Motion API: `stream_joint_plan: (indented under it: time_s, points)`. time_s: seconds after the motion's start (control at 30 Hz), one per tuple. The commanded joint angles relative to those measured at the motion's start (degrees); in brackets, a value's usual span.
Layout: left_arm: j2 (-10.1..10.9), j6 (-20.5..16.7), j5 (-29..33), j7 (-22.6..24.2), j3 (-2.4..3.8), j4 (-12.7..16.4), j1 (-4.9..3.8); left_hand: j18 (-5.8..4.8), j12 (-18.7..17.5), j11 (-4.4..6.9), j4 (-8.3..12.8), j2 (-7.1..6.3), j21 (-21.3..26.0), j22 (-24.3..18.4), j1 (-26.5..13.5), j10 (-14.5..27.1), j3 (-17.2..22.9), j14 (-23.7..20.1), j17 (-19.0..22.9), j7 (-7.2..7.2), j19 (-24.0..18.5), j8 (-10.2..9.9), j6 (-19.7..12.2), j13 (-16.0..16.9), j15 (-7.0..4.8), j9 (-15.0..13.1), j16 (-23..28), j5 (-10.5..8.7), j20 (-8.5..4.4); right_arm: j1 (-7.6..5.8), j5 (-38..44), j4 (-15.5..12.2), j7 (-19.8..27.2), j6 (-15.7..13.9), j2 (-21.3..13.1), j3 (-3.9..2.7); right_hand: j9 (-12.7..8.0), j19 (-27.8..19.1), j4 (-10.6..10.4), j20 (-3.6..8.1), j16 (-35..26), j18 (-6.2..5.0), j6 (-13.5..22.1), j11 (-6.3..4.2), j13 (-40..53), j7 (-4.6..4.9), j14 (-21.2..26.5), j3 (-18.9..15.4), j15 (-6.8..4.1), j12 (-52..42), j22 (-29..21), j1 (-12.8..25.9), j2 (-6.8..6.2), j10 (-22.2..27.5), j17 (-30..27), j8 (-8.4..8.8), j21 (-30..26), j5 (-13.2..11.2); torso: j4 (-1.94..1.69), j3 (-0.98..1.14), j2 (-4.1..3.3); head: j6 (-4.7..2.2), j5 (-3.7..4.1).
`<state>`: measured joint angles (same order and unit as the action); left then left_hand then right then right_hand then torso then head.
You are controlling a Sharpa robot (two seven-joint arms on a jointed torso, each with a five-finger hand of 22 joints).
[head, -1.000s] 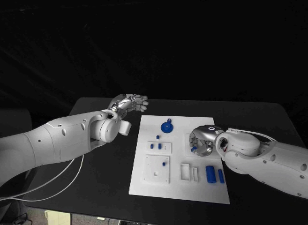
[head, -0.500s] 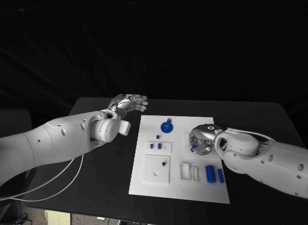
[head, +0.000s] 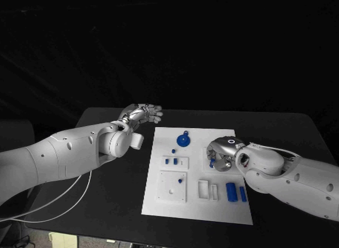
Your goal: Assemble the parts on the task board
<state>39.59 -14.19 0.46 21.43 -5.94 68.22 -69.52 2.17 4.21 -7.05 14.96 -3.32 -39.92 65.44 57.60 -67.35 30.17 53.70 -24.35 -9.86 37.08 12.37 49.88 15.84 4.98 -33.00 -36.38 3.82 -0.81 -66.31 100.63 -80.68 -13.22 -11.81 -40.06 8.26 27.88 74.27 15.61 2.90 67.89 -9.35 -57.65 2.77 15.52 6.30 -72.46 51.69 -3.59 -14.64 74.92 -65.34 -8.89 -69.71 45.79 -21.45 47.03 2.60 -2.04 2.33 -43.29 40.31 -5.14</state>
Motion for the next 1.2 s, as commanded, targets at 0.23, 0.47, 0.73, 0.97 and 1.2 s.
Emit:
stream_joint_plan:
  time_s: [0.23,0.47,0.73,0.97,1.2]
  points:
    - [0.03,0.77,0.2,0.5,0.05,0.14,-0.06,0.47,-0.08,-0.02,-0.53,0.03,0.22,0.11,-0.68,0.57,-0.02,0.37,-0.14,0.02,0.29,0.35,-0.3,-0.08,0.02,0.07,0.43,-0.07,0.1,-0.03,2.24,-3.4,-0.62,-2.29,-1.96,-0.76,0.32,0.67,-0.16,0.1,-0.39,-5.65,-0.66,-0.44,0.95,-0.02,-0.29,0.62,-0.47,-1.03,1.06,-0.84,-0.11,-1.68,-0.09,-0.47,0.44,0.2,0.07,0.01,0.01,-0.04,0.17]
    - [0.0,0.72,0.2,0.53,0.05,0.13,-0.06,0.47,-0.07,-0.02,-0.56,0.03,0.23,0.12,-0.71,0.57,-0.02,0.38,-0.18,0.02,0.29,0.36,-0.31,-0.09,0.02,0.08,0.46,-0.06,0.1,-0.09,3.26,-5.16,-0.48,-3.7,-2.38,-1.95,0.55,0.87,-0.36,0.24,-0.45,-5.65,-0.94,-0.58,1.11,-0.15,-0.53,0.96,-0.62,-1.24,1.03,-0.85,-0.55,-1.87,-0.13,-0.59,0.52,0.2,0.06,0.03,0.02,-0.2,0.16]
    - [-0.03,0.68,0.2,0.56,0.05,0.11,-0.06,0.47,-0.07,-0.02,-0.59,0.04,0.25,0.13,-0.72,0.57,-0.03,0.39,-0.23,0.02,0.29,0.38,-0.32,-0.09,0.01,0.09,0.5,-0.06,0.1,-0.18,1.56,-8.4,0.34,-4.38,-2.23,-2.77,0.72,1.07,-0.61,0.38,-0.53,-5.65,-1.14,-0.68,1.21,-0.24,-0.74,1.25,-0.72,-1.38,0.97,-0.87,-0.87,-2.03,-0.17,-0.67,0.56,0.2,0.05,0.0,0.0,-0.21,0.06]
    - [-0.27,0.57,0.2,0.57,0.05,0.11,-0.06,0.48,-0.07,-0.02,-0.6,0.04,0.26,0.14,-0.71,0.57,-0.02,0.4,-0.27,0.03,0.29,0.39,-0.32,-0.1,0.01,0.1,0.53,-0.06,0.09,0.14,1.3,-9.45,1.38,-4.38,1.09,-2.56,0.75,1.11,-0.69,0.41,-0.56,-5.65,-1.14,-0.7,1.24,-0.24,-0.79,1.29,-0.74,-1.4,0.96,-0.82,-0.87,-2.05,-0.18,-0.65,0.56,0.2,0.07,0.04,-0.03,-0.14,0.0]
    - [-0.88,0.72,0.2,0.59,0.06,0.14,-0.06,0.48,-0.07,-0.01,-0.6,0.05,0.26,0.14,-0.71,0.56,-0.02,0.4,-0.28,0.03,0.29,0.4,-0.32,-0.1,0.01,0.1,0.53,-0.05,0.09,1.77,1.46,-9.39,2.01,-5.13,4.71,-1.54,0.76,1.12,-0.7,0.42,-0.57,-5.65,-1.13,-0.7,1.24,-0.24,-0.79,1.3,-0.75,-1.4,0.95,-0.82,-0.86,-2.04,-0.19,-0.65,0.56,0.2,-0.03,-0.04,0.0,-0.2,-0.02]
